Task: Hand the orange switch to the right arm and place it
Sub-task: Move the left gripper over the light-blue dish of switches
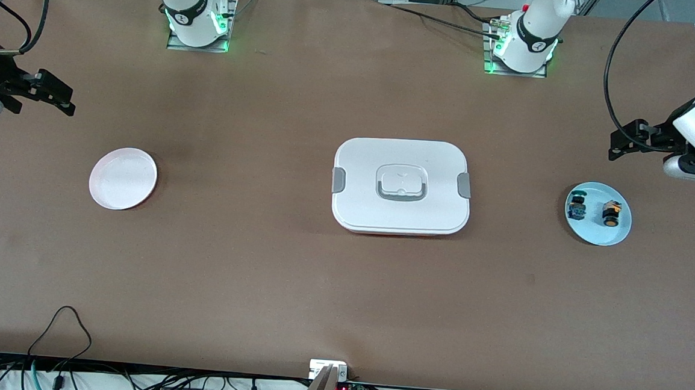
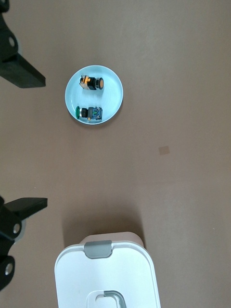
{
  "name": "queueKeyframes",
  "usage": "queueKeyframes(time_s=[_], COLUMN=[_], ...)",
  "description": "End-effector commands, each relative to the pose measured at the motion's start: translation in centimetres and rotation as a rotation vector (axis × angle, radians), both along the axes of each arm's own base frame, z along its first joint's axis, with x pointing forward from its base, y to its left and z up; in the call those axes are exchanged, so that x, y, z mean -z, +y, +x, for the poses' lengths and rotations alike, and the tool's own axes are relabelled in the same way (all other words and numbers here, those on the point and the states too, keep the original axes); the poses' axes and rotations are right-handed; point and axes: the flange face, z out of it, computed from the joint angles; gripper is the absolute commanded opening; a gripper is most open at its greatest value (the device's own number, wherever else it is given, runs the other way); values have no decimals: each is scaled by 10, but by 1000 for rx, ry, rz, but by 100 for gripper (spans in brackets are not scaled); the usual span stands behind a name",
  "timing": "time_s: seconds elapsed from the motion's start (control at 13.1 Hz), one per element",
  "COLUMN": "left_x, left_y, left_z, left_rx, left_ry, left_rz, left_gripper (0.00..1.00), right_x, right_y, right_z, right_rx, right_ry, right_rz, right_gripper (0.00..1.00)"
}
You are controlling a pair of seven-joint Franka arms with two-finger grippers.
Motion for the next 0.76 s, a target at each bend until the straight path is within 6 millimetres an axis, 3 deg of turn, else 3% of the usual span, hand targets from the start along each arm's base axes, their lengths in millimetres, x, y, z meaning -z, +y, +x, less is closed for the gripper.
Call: queueKeyframes(time_s=[0.0,0.15,0.38,0.53,0.69], left_x=[3,11,40,60,86], left_y=[11,12,10,15,48], left_z=[8,2,-9,-12,-5], left_rx=[-13,-10,14,176,367], left_ry=[22,85,218,261,302], left_rz=[-20,-23,-27,-48,-92], left_gripper=[100,100,100,100,100], right_x=[-4,-3,4,9,4], right_y=[-1,-1,-1,0,0], right_z=[7,8,12,14,15], right_rx=[12,12,13,12,12], right_ry=[-7,-4,7,15,4], right_rz=[12,12,11,11,11], right_gripper=[100,100,100,100,100])
